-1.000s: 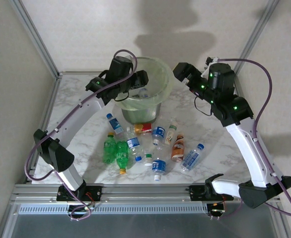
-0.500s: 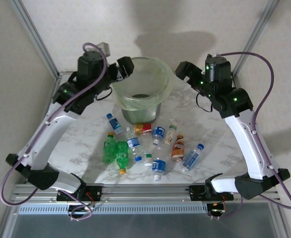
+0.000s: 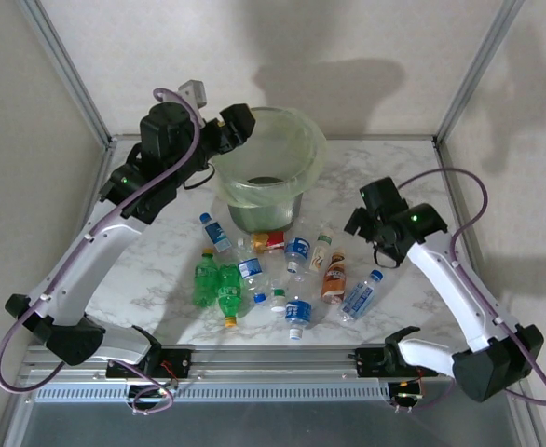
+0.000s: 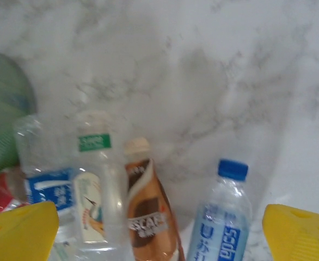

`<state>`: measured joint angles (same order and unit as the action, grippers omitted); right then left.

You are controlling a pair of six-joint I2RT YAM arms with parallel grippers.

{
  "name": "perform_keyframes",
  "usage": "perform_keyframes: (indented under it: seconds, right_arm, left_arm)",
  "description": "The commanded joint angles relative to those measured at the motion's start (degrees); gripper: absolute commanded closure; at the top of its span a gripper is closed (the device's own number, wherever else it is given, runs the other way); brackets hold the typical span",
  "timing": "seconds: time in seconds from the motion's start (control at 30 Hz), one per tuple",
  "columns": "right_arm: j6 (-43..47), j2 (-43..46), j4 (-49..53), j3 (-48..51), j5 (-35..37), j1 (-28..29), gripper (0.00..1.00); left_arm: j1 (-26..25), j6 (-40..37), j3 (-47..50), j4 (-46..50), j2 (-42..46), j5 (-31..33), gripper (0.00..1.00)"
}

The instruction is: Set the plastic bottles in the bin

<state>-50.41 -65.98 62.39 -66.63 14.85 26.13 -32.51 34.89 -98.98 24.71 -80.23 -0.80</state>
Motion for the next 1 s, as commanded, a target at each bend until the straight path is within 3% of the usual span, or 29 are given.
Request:
perform_keyframes:
  seconds: [0.0,0.33,0.6,0.97]
  right_arm:
    - [-4.6,2.4,0.4,6.0,-2.1,0.2,0.04]
    - [-7.9,6.1,-4.5,21.4,-7.8,0.3,0.06]
    - [-4.9,0.5,-10.1,24.0,-7.3,-0.3,0.07]
    - [-1.0,-4.2,-17.3,27.5,-10.0,-5.6,0.1]
  left_arm:
    - [0.4,0.9,-0.3,-2.6,-1.3,-2.5,0.16]
    - [0.5,1.1,0.4,-3.6,-3.0,-4.1,0.17]
    - [0.5,2.3,2.6,-4.7,-3.4,-5.4,0.18]
    - [0.5,2.5,3.0,-4.2,-4.1,-6.5,0.19]
